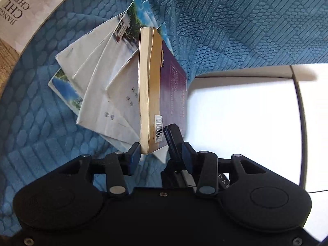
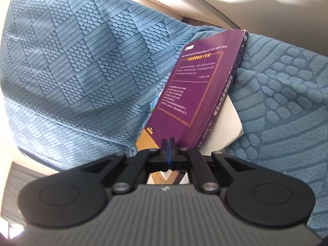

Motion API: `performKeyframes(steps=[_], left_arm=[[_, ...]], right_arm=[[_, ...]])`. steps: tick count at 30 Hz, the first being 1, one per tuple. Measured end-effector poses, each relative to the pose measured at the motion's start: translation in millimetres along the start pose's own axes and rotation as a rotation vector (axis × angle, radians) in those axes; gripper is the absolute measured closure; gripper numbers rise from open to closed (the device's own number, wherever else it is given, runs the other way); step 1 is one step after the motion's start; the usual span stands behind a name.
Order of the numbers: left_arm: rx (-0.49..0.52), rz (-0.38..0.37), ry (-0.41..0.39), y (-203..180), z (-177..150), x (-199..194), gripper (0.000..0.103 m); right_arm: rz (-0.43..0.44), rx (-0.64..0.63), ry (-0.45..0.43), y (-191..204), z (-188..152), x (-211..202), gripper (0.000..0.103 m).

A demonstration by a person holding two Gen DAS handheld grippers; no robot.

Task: Organize objects
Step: 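Close the right gripper on the edge of the purple book, then lift the purple book upright with the right gripper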

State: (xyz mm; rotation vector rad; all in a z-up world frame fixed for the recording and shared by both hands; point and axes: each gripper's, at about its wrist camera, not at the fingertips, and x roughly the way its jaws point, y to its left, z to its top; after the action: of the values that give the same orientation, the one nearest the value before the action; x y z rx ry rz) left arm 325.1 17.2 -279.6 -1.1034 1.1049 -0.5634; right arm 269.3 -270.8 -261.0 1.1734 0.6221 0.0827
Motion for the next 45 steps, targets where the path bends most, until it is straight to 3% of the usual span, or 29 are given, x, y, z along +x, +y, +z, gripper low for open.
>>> performKeyframes(steps=[10,11,13,14,23,37,45], left_arm=[[0.008,-0.048,-0.04,-14.1,18.2,3.2,0.064],[0.012,-0.049,-0.041,-14.8,19.5,4.3,0.064],[0.008,-0.066,-0.039,-15.1,21.3,4.7,0.064],[0.005,-0.071,-0.04,-15.6,22.2,4.7,0.064],[0.021,-0.081,-0.033,-19.5,25.8,7.1,0.064],[0.031,-0.062,-0.017,-20.4,31.6,13.6,0.064],[0.064,-0.007,-0.011,-19.3,35.5,19.4,0.064]], right_arm=[[0.04,0.108,-0.046,-2.3,10.4,-11.9,0.094],[0.047,0.125,-0.044,-4.4,10.8,-12.5,0.088],[0.048,0.161,-0.039,-8.4,10.8,-13.7,0.064],[0.059,0.181,-0.042,-11.4,10.8,-14.8,0.062],[0.079,0.205,-0.018,-17.2,33.0,0.8,0.06],[-0.094,0.215,-0.174,-32.7,80.0,14.1,0.062],[-0.077,0.215,-0.232,-38.1,93.0,13.9,0.063]])
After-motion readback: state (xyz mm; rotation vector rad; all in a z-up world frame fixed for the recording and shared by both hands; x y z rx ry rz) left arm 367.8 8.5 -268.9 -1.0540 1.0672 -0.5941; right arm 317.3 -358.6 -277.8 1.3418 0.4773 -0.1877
